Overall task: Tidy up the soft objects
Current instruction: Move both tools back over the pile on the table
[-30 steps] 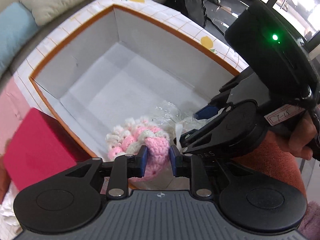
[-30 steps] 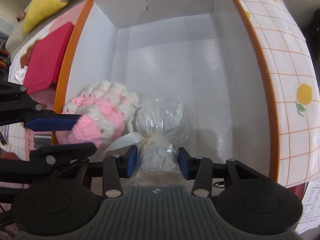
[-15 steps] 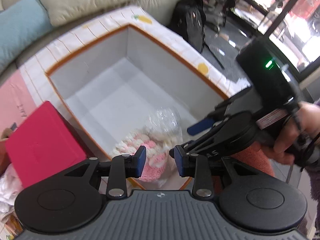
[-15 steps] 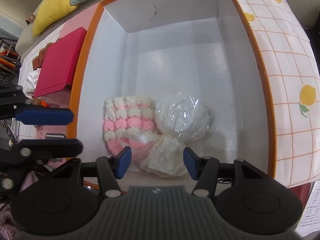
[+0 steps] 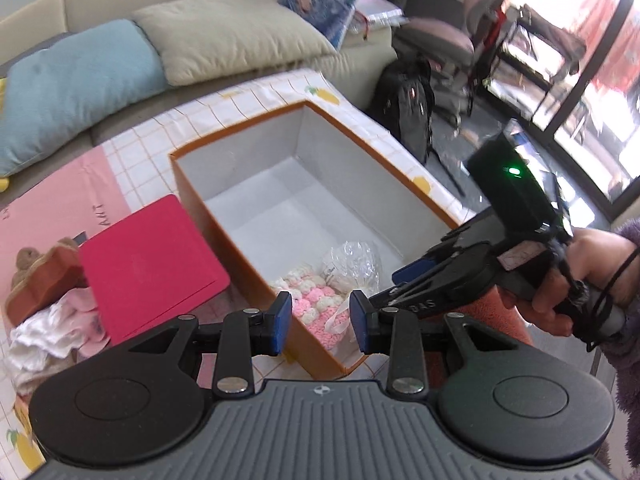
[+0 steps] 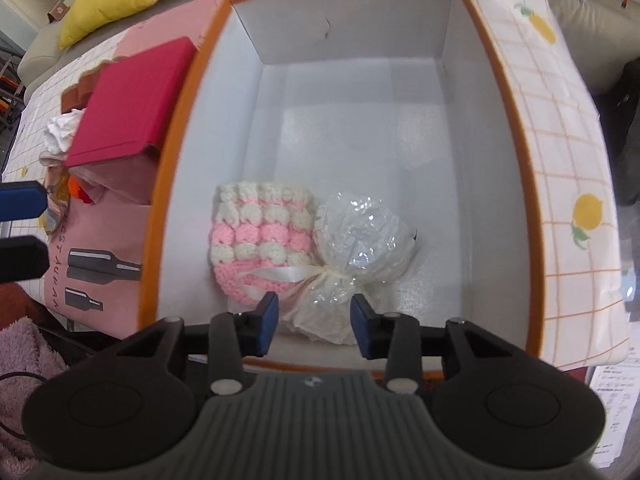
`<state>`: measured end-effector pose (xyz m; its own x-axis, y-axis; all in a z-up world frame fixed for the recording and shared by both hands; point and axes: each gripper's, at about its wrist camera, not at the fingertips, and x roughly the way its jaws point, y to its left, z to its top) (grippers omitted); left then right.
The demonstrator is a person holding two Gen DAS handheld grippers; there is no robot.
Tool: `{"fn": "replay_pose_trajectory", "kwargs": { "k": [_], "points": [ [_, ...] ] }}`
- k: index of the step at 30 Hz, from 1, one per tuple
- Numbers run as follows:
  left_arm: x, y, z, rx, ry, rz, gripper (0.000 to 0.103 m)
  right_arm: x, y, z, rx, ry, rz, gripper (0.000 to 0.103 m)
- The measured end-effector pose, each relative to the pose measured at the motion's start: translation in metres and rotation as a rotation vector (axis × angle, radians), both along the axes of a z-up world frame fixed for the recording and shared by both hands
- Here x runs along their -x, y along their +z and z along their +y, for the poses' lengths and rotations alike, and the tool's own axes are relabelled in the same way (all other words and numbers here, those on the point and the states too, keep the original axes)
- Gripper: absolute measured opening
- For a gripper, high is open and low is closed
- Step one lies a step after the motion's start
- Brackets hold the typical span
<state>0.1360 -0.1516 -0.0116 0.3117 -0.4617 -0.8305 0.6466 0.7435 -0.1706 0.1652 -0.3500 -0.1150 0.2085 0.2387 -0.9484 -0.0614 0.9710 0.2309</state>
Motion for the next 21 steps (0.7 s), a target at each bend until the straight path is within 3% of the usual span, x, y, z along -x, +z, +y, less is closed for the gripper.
{"fn": "replay_pose_trajectory", "kwargs": {
  "k": [4, 9, 13, 21],
  "points": [
    [0.013, 0.009, 0.027, 0.041, 0.062, -0.055, 0.039, 0.018, 0.034, 0.016, 0.018, 0.014, -0.116, 0.050],
    [0.032, 0.013, 0.071, 0.095, 0.149, -0.137, 0.039, 0.041, 0.064, 0.052, -0.015, 0.035, -0.290, 0.051],
    [0.043, 0.004, 0.111, 0.105, 0.243, -0.159, 0.040, 0.057, 0.070, 0.087, -0.021, 0.047, -0.409, 0.051],
    [0.047, -0.021, 0.182, 0.106, 0.455, -0.124, 0.040, 0.063, 0.063, 0.163, -0.066, 0.121, -0.486, 0.051]
  ]
}}
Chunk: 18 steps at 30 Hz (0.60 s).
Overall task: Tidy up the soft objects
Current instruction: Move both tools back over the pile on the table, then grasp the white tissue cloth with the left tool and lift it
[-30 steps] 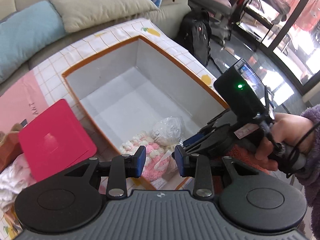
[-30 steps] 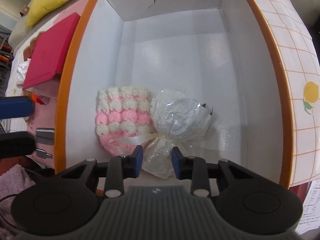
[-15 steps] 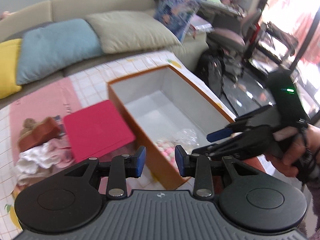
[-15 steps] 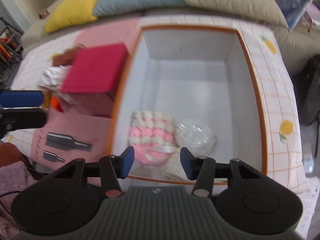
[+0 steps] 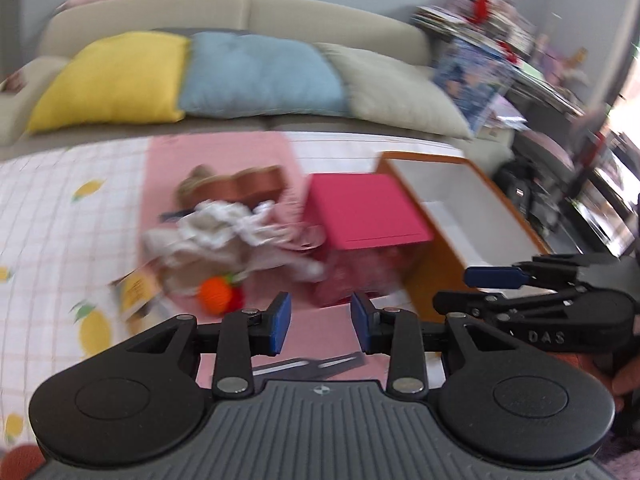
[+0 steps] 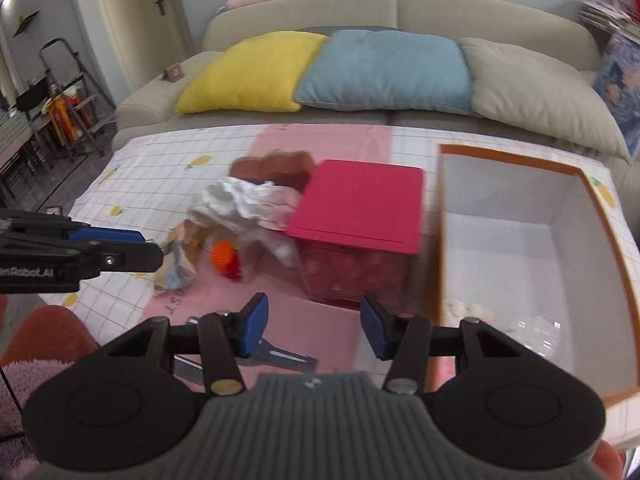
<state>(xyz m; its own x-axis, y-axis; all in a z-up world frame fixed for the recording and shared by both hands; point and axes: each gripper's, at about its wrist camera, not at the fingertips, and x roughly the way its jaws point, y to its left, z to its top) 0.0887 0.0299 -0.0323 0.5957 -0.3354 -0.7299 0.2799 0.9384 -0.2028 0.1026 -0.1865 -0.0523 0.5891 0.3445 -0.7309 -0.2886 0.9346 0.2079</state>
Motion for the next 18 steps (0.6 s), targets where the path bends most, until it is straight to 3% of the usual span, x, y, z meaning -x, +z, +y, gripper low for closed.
{"fn": "replay_pose_trajectory", "kwargs": {
  "k": [5, 11, 14, 18],
  "points": [
    [-0.004, -0.008, 0.027, 0.014, 0.083, 0.004, 0.047, -0.013, -0.011, 0.041, 0.033, 0.080, -0.024, 0.051],
    [-0.010, -0.016, 0.045, 0.005, 0.101, -0.011, 0.051, -0.038, -0.016, 0.068, 0.086, 0.146, -0.058, 0.051],
    [-0.016, -0.017, 0.043, -0.023, 0.057, -0.038, 0.054, -0.049, -0.017, 0.077, 0.133, 0.170, -0.084, 0.051],
    [-0.027, -0.017, 0.030, -0.134, -0.047, -0.118, 0.056, -0.064, -0.014, 0.082, 0.183, 0.206, -0.120, 0.051]
  ]
}}
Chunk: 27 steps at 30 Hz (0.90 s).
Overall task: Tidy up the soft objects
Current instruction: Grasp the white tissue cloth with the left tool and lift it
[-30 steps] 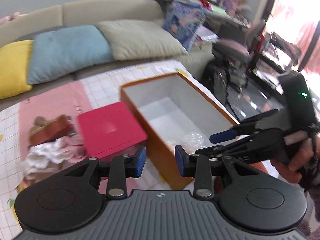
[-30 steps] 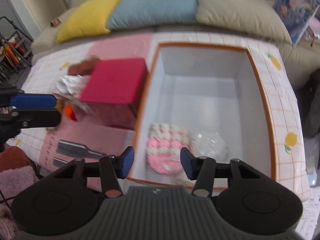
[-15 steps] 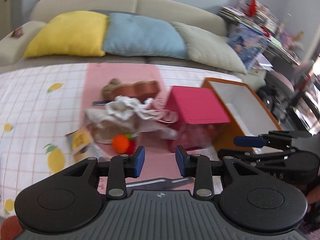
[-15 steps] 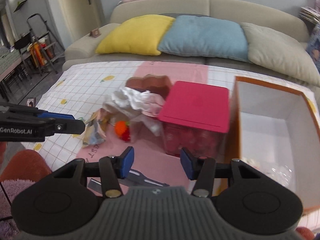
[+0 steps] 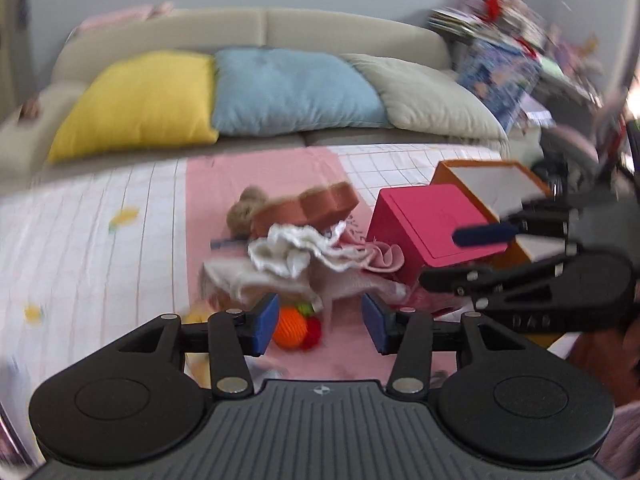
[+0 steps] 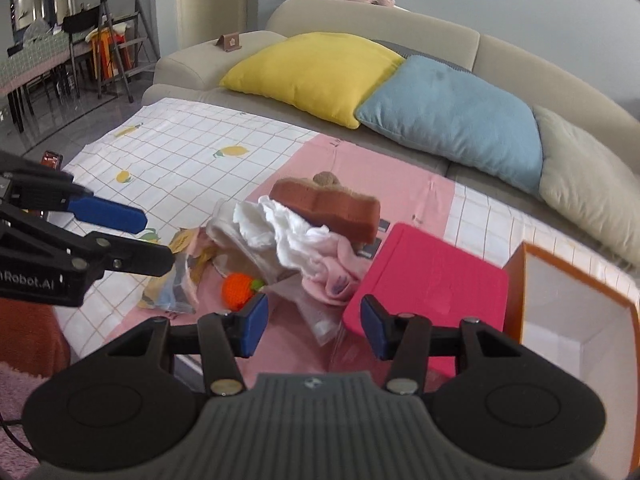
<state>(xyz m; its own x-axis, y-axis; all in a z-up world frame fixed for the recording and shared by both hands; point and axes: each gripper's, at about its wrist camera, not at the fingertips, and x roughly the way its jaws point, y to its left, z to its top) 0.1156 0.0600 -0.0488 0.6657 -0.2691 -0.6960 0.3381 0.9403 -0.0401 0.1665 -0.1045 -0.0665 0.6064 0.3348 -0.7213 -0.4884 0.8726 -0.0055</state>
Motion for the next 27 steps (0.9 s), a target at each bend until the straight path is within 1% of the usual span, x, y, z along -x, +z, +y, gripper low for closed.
{"fn": "replay_pose_trajectory", "kwargs": {
  "k": [1, 2, 5, 10, 15, 16, 18, 21, 22, 23, 25, 27],
  "points": [
    [-0.004, 0.000, -0.005, -0.036, -0.031, -0.025, 0.059, -0.004, 0.000, 0.000, 0.005, 0.004, -0.006, 0.051],
    [-0.007, -0.001, -0.009, -0.069, -0.054, -0.044, 0.065, -0.008, 0.001, 0.001, 0.014, 0.003, -0.012, 0.051],
    [-0.016, -0.007, -0.025, -0.189, -0.150, -0.120, 0.074, -0.022, 0.004, 0.001, 0.041, -0.023, -0.026, 0.051],
    [-0.029, -0.030, -0.057, -0.417, -0.331, -0.193, 0.075, -0.041, 0.006, -0.007, 0.001, -0.074, -0.010, 0.051],
    [-0.039, -0.062, -0.081, -0.698, -0.537, -0.233, 0.075, -0.052, 0.000, -0.013, -0.021, -0.089, 0.032, 0.051],
    [-0.040, -0.068, -0.083, -0.745, -0.568, -0.240, 0.075, -0.054, -0.002, -0.013, -0.025, -0.090, 0.039, 0.051],
    [-0.043, -0.078, -0.087, -0.810, -0.619, -0.246, 0.073, -0.056, -0.005, -0.015, -0.033, -0.093, 0.051, 0.052],
    [-0.050, -0.092, -0.094, -0.869, -0.685, -0.244, 0.064, -0.061, -0.010, -0.017, -0.050, -0.103, 0.070, 0.052],
    [-0.051, -0.096, -0.096, -0.882, -0.698, -0.234, 0.056, -0.062, -0.011, -0.018, -0.053, -0.108, 0.074, 0.052],
    [-0.055, -0.101, -0.098, -0.892, -0.708, -0.216, 0.050, -0.063, -0.012, -0.019, -0.056, -0.112, 0.080, 0.052],
    [-0.057, -0.109, -0.100, -0.898, -0.708, -0.205, 0.048, -0.063, -0.013, -0.021, -0.063, -0.118, 0.088, 0.053],
    [-0.060, -0.115, -0.100, -0.897, -0.681, -0.196, 0.035, -0.064, -0.015, -0.023, -0.067, -0.125, 0.098, 0.056]
  ]
}}
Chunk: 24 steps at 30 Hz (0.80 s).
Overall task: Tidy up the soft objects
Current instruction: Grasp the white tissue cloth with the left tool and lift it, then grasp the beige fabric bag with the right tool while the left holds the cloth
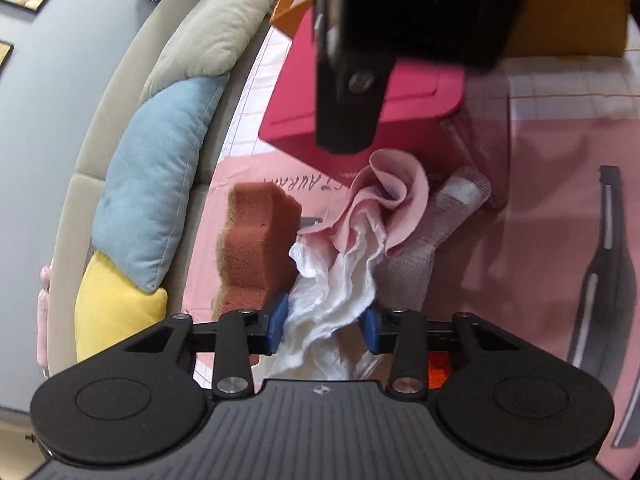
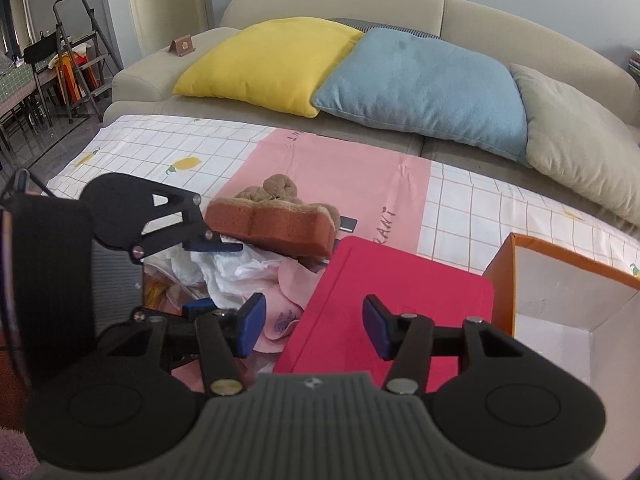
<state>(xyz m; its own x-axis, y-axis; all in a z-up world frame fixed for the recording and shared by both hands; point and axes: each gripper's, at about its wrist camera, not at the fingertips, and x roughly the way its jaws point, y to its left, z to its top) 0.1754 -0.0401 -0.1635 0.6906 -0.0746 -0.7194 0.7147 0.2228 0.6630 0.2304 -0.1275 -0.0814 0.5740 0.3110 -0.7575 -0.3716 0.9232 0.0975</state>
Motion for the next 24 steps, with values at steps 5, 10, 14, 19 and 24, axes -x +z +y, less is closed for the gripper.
{"fn": "replay_pose_trajectory", "kwargs": {
  "k": [5, 10, 14, 19, 24],
  "points": [
    [-0.004, 0.018, 0.010, 0.147, 0.133, -0.013, 0.007, 0.005, -0.003, -0.008, -0.011, -0.022, 0.016, 0.057],
    [0.006, 0.059, 0.028, 0.358, 0.296, -0.043, 0.006, 0.013, -0.002, -0.012, -0.038, -0.043, 0.016, 0.057],
    [0.027, 0.097, 0.050, 0.528, 0.387, -0.064, 0.005, 0.021, 0.001, -0.006, -0.049, -0.022, 0.000, 0.057],
    [0.041, 0.128, 0.071, 0.639, 0.518, -0.120, 0.005, 0.029, 0.008, 0.010, -0.079, 0.039, -0.024, 0.057],
    [0.046, 0.129, 0.101, 0.708, 0.667, -0.136, 0.005, 0.029, 0.008, 0.038, -0.106, 0.117, -0.020, 0.057]
  ]
}}
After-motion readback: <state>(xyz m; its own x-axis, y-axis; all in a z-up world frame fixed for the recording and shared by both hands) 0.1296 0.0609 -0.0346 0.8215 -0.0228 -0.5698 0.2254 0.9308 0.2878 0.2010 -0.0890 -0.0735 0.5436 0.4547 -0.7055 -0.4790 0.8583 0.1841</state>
